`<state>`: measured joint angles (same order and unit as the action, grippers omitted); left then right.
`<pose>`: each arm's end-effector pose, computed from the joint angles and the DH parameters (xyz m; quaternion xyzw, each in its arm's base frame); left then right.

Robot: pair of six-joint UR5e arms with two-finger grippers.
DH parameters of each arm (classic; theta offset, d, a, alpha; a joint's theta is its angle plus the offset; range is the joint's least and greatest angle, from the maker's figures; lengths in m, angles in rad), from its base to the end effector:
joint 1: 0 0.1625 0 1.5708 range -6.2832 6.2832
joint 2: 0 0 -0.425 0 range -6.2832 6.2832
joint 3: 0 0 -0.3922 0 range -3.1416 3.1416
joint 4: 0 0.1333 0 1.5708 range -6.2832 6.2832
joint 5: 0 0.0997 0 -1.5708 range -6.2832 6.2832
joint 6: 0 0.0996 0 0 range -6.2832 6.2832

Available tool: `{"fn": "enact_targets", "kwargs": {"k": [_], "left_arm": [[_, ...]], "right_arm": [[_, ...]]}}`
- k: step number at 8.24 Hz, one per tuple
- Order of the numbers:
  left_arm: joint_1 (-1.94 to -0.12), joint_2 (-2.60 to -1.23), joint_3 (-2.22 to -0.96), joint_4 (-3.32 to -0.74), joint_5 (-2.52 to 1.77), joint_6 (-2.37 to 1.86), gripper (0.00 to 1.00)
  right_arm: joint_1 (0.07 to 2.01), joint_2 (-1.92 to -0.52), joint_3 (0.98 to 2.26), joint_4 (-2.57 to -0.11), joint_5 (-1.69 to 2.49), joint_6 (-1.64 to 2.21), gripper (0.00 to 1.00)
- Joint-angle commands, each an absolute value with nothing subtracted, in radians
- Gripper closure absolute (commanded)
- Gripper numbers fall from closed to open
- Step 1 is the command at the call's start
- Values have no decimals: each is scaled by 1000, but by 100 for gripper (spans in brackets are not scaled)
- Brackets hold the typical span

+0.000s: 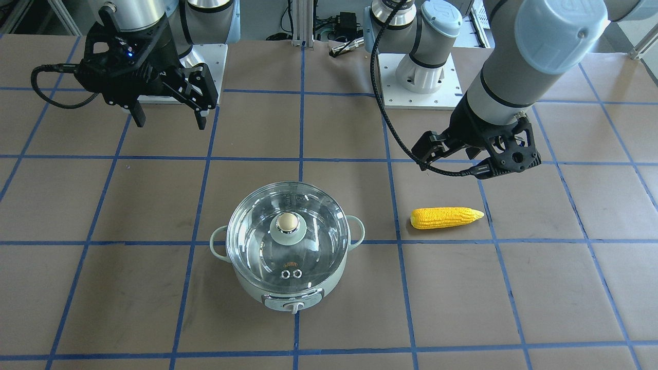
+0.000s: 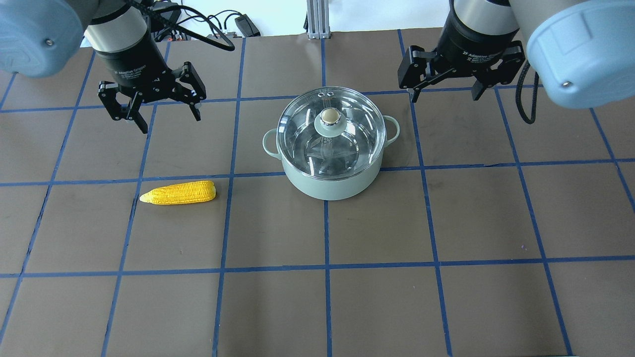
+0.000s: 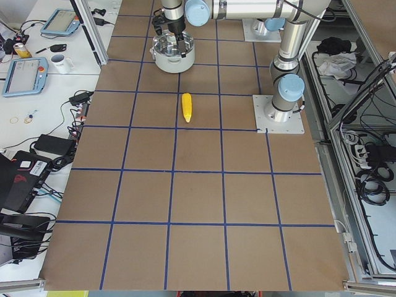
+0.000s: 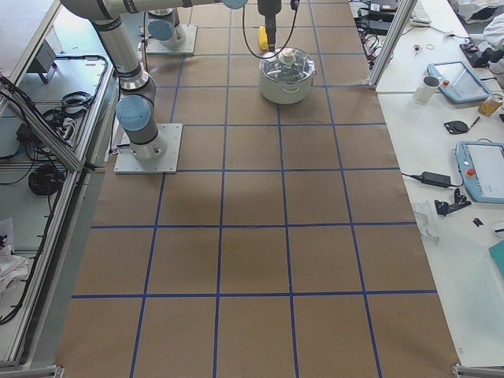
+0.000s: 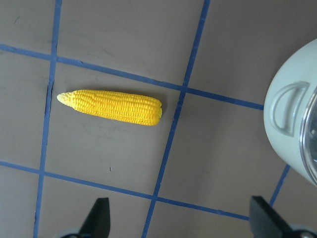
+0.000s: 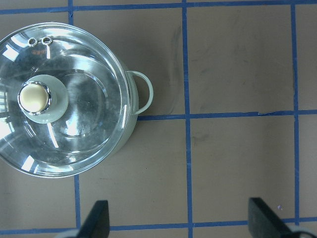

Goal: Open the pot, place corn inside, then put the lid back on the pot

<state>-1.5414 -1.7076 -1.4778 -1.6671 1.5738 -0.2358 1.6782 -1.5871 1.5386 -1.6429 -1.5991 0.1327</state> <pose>-0.1172 -0.5383 0.4538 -0.1318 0.9888 0.0695 0.0087 0.1829 -0.4789 0.5196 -0.0135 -0.9980 0.0615 0.0068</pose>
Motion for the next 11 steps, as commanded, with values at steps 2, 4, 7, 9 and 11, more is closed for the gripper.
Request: {"fn": "enact_targets", "kwargs": {"k": [2,4,7,9,11], "left_arm": [[-1441,-1758,-1525,-1657,1578,-424,0],[-1393,-1766,-1569,-1652,1577,-622,0],[-1378,-1775,-1626,-1577,1577,-950,0],[-1374,-1775,-1725,-1450,1580,-1009,0],[-1353,-1766,-1871,-1170,1578,-1127,0]], "right_arm": [[1678,-1588,1539,-1643,-1594,132,0],[1677,-1585,1539,-1651,-1595,130,0],[1677,-1585,1539,-1651,-1598,130,0],[1677,-1585,1539,-1649,-1592,130,0],[1675,-1585,1539,-1641,-1588,132,0]]}}
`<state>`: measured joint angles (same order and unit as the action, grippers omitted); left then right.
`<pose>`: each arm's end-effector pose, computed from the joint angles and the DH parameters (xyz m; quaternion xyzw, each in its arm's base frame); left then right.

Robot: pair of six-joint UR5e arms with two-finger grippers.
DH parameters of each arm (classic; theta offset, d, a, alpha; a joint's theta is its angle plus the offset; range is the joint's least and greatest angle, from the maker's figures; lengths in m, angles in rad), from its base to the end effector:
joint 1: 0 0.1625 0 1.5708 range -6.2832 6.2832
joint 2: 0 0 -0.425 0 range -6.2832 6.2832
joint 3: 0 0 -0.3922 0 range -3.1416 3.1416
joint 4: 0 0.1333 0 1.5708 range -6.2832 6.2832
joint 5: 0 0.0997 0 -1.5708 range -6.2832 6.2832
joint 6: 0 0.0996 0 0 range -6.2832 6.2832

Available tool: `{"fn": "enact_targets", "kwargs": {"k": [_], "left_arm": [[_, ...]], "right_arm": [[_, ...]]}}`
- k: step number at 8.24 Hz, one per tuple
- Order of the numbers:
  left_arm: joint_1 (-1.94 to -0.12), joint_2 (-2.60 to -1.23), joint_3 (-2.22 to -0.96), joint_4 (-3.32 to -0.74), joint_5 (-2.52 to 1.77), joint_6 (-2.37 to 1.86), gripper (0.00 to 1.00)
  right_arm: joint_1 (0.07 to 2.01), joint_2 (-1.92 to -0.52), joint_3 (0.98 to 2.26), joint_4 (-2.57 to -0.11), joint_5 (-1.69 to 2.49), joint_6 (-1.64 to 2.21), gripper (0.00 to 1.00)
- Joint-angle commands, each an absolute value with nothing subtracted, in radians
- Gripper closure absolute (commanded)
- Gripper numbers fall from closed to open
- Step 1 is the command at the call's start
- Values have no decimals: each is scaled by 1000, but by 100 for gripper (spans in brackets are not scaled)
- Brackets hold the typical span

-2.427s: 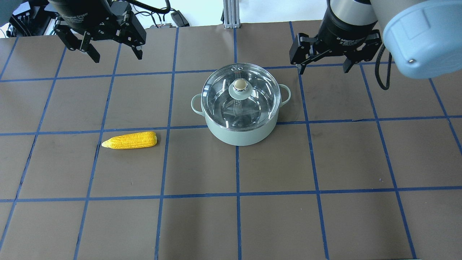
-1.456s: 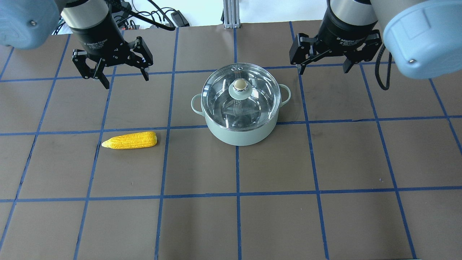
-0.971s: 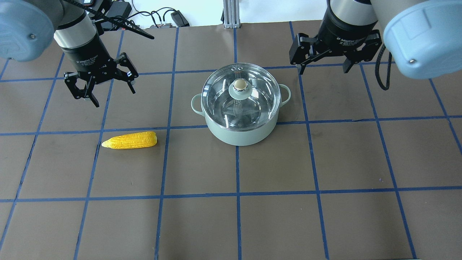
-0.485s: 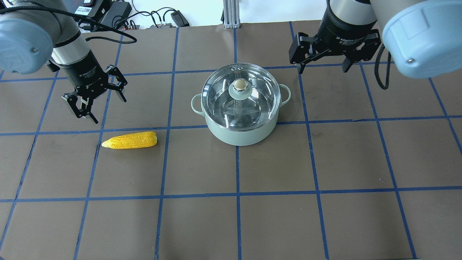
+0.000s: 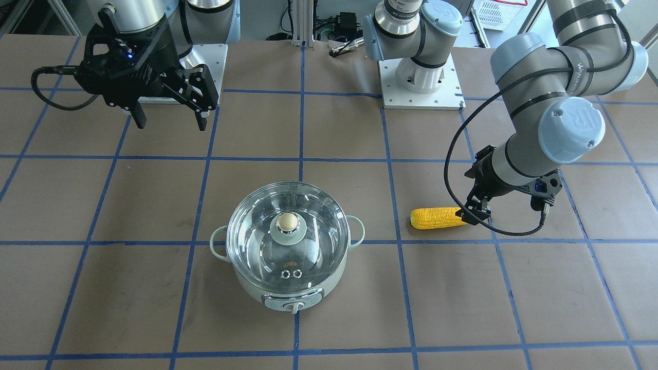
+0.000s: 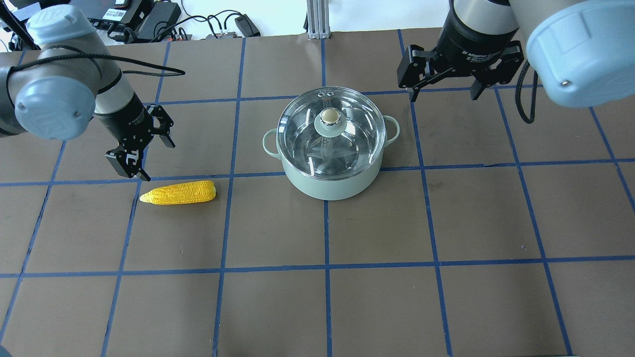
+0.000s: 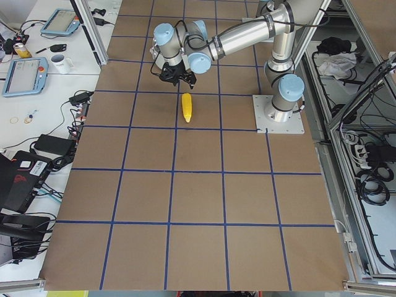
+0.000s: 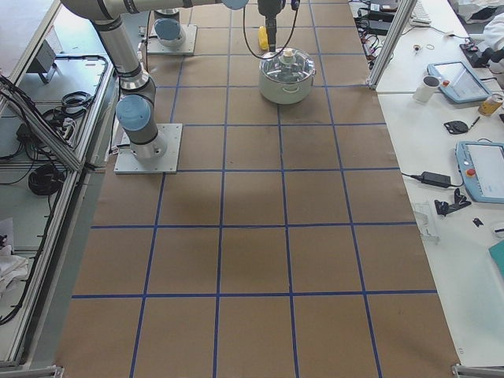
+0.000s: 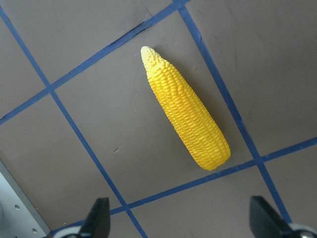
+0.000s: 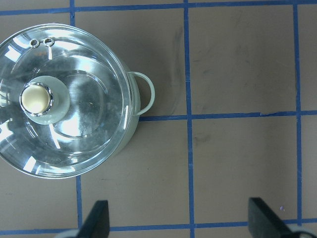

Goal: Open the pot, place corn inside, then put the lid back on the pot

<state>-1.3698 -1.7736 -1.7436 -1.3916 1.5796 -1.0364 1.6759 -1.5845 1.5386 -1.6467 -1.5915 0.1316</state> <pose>-0.0242 -0.5446 0.3178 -0.5768 0.8110 0.0878 0.0438 0.1827 -0.4805 0.5187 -0.0139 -0.9980 0.0617 0.0031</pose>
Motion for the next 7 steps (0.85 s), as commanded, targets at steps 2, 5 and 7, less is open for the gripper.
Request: {"fn": "enact_targets", "kwargs": {"k": [2,5,7], "left_arm": [[-1345,-1769,-1922,-1088,1569,-1202,0],[-1341,-1796,-1960,-1092,1560,-1314,0],[-1328,-1818,-1971,-1089,1565,-1347,0]], "right_arm": [[1677,-1588,1539,-1651,-1597,115,0],[1684,-1476,1447,-1770,-1585,234,0],[1762,-1359,1359,-1782,-1545,361,0]]}}
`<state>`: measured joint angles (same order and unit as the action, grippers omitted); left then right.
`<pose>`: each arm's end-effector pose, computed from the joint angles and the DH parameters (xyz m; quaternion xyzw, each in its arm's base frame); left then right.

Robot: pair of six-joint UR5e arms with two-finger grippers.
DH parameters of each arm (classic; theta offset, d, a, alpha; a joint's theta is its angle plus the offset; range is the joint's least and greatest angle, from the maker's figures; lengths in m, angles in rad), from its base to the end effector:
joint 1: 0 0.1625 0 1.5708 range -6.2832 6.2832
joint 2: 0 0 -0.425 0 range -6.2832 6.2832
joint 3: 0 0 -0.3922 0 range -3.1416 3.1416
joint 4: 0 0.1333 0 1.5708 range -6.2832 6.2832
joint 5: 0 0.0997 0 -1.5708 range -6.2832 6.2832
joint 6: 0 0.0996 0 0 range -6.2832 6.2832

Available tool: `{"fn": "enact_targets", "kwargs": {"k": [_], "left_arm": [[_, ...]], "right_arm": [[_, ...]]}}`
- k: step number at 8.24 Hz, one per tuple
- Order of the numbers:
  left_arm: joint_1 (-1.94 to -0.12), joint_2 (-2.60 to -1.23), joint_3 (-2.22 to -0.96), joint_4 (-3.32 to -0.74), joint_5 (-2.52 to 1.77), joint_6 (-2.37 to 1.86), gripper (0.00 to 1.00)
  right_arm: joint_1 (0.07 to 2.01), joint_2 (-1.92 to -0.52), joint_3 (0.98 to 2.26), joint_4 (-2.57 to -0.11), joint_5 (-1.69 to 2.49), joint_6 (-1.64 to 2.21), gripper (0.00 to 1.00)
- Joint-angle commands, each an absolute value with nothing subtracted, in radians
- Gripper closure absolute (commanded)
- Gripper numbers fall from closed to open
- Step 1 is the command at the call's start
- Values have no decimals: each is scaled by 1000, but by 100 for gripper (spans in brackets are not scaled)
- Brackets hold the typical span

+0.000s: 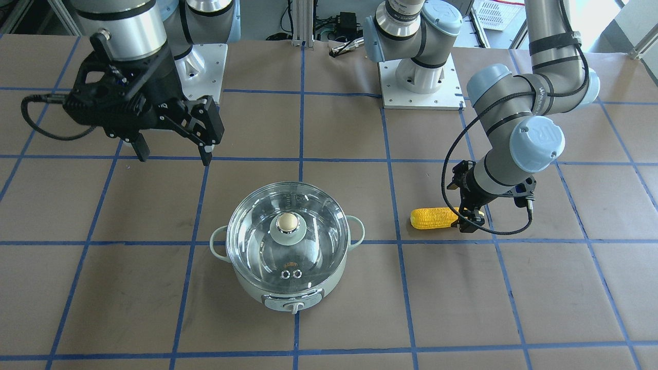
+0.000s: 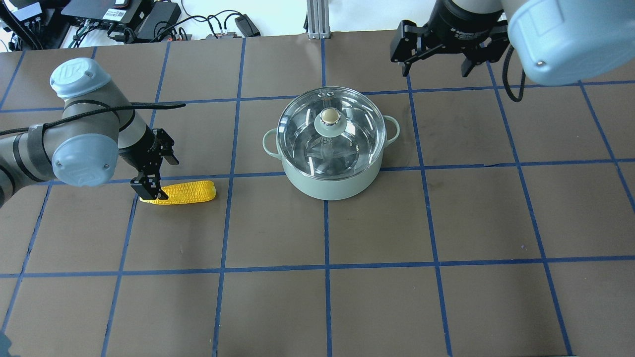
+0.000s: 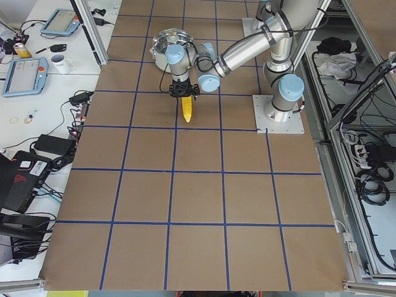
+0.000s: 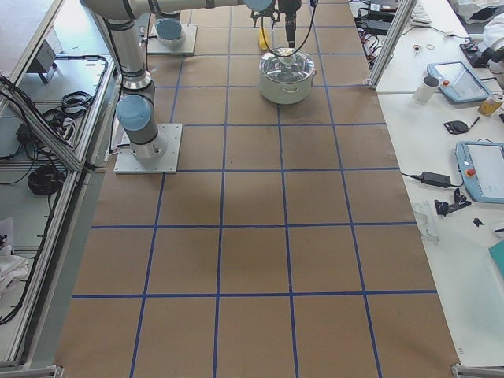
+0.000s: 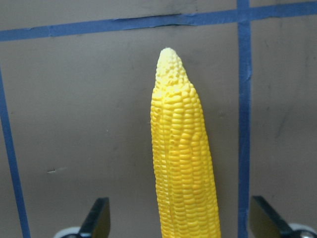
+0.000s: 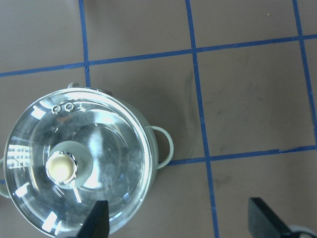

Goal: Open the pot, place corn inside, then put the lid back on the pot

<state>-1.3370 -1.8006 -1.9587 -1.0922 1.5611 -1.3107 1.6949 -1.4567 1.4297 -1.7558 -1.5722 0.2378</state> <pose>-0.0144 -0.5189 0.2367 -0.6963 0.7144 0.0621 0.0315 0.2013 -0.5381 0.5189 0.0566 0.9928 -0.1042 0.0184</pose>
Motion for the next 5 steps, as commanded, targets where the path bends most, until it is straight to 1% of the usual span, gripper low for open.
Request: {"fn": "enact_targets", "kwargs": {"k": [1,3,5], "left_arm": [[-1330,-1824,-1971,-1086,1566,-1376,0],[-1330,-1824,-1971,-1081,1563,-1376,0],[-1328,-1844,-1971,-1059,1566,-1378,0]], "right_arm": [[1816,-1314,1358,-1839,-1560,391,0],[1864,-1185,1358,-1938,-1566,415,0],[1908,-1140,1359,-1967,-1562,449,0]]}}
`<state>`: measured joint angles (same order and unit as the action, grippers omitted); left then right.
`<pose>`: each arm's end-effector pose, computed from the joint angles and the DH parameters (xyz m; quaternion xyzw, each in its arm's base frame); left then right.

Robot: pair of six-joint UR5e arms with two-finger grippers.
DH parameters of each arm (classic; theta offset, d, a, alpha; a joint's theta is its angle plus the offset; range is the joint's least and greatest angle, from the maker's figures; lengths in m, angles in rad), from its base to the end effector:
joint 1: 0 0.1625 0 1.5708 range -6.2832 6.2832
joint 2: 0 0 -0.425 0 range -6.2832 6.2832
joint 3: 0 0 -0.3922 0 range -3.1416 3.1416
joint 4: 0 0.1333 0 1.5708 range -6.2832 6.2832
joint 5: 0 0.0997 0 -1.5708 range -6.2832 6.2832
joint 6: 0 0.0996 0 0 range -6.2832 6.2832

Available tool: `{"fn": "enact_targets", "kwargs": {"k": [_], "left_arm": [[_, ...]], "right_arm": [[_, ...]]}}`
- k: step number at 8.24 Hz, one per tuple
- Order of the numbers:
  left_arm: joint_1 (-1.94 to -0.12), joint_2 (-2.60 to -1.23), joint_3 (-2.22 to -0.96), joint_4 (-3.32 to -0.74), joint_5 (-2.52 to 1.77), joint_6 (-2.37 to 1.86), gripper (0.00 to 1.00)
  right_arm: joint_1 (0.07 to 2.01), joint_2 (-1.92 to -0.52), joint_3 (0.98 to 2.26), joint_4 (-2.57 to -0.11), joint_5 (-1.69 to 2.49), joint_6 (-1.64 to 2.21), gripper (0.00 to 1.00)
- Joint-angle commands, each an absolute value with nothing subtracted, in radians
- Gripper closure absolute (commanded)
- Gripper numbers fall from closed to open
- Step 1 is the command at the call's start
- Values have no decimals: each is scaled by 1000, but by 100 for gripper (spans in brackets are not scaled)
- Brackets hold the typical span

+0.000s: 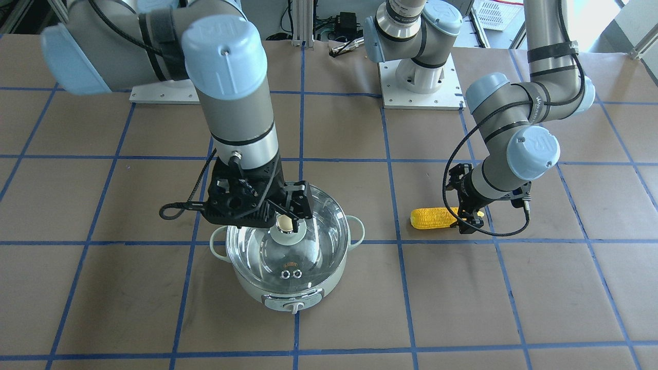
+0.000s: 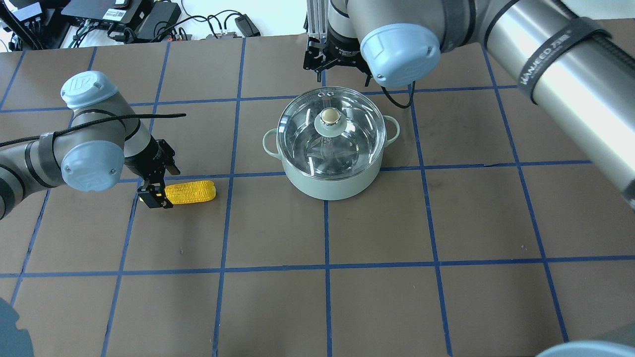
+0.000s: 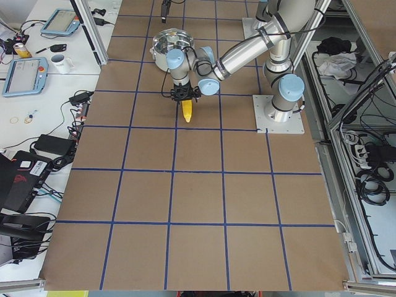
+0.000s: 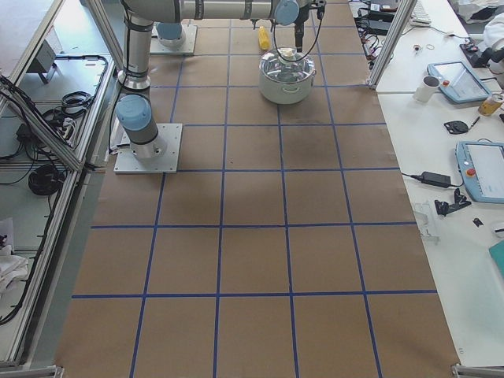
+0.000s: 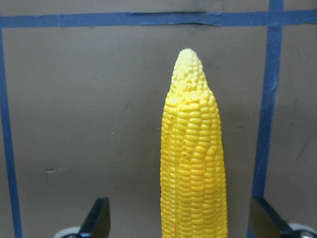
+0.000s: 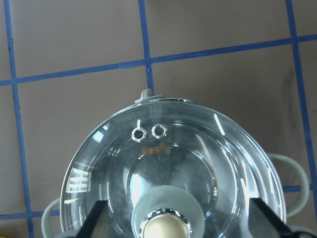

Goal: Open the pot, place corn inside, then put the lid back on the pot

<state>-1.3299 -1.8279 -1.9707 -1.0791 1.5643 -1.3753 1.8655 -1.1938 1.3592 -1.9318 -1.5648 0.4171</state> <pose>-0.0107 -0.5181 0.2193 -0.7207 0.6883 0.0714 0.0416 0.3200 -0.5931 0.4148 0.0606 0.9934 -0.0905 0.0368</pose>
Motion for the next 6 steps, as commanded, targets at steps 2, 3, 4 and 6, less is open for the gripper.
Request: {"fn": "enact_targets", "kwargs": {"k": [2,3,4,6], "left_arm": [[-1330,-1853,-1971,-1051,1566,-1378,0],[-1330,-1862,-1971,-1051,1572,-1378,0],[-1330,-1876,-1971,-1051,1569,-1378,0],[-1330,-1896,-1971,-1051,1571,-1388,0]], "right_arm": [[1917,-1141,1405,-1979,-1568,413,0],[1917,-1141,1423,-2017,-1571,379,0],[1917,-1141,1425,-2013,-1603,367,0],[1917,-1140,1431,-1982,-1628,357,13]]}}
